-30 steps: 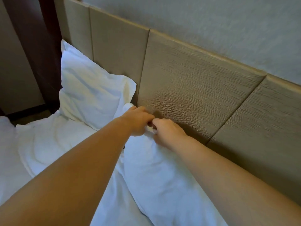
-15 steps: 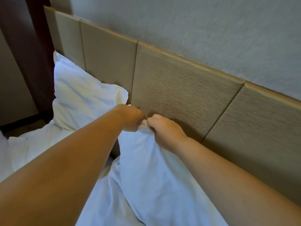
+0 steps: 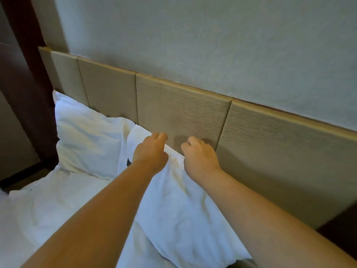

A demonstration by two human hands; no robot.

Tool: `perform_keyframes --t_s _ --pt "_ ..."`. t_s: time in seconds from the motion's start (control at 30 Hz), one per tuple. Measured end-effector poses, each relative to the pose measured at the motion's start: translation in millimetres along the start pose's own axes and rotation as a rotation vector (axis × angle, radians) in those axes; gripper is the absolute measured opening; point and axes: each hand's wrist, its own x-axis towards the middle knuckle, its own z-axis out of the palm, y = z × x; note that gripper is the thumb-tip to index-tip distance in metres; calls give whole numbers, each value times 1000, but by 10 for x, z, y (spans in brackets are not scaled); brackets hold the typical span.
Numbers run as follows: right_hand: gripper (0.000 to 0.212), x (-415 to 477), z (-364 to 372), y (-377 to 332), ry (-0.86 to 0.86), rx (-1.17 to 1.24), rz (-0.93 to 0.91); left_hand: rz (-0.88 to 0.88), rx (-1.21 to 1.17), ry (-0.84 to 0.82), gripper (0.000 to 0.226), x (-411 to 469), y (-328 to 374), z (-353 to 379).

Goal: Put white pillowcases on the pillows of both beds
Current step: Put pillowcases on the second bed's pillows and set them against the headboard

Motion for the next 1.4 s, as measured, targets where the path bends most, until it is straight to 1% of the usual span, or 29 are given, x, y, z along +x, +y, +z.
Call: perform_keyframes --t_s 0.07,0.13,0.23,0.37,0.5,0.6,0.67,0.73,0.83,0.97,1.07,1.17,1.27,1.4 --pt "15 -312 -96 78 -4 15 57 29 38 -28 28 -346 349 90" --pt "18 -729 -171 190 -14 24 103 44 39 -69 27 -749 703 234" --pt "16 -1521 -320 450 -55 28 194 101 -8 -145 26 -1362 1304 404" --pt "18 -2849 -575 946 -96 4 421 260 -32 -288 31 -2207 2308 530" --pt "21 -4522 -957 1383 -91 -53 698 495 -23 -440 32 -3313 3454 659" --pt "20 -5959 -1323 1581 -51 -117 934 686 -8 -571 35 -4399 4353 705" --pt "18 -6954 -1576 1610 6 -164 1114 852 -17 -626 37 -5234 4903 711" --pt "22 -7936 -1805 1520 23 -237 1307 1034 -42 -666 35 -6112 5365 688" --pt "27 -9225 -2092 1197 33 -305 1548 1304 -36 -710 28 -7346 5847 582" --pt "28 -10560 -2442 684 51 -382 1863 1584 -57 -711 27 -8580 6287 368" --pt "26 -11320 -2602 354 92 -393 2069 1715 -106 -725 27 -9216 6569 261" --pt "27 -11910 -2607 105 100 -381 2217 1814 -97 -763 25 -9744 6760 281" --pt "27 -12426 -2533 -18 64 -338 2330 1878 -20 -822 25 -10249 6927 453" --pt "26 -13129 -2533 -14 -15 -308 2440 1942 65 -896 26 -10944 7307 710"
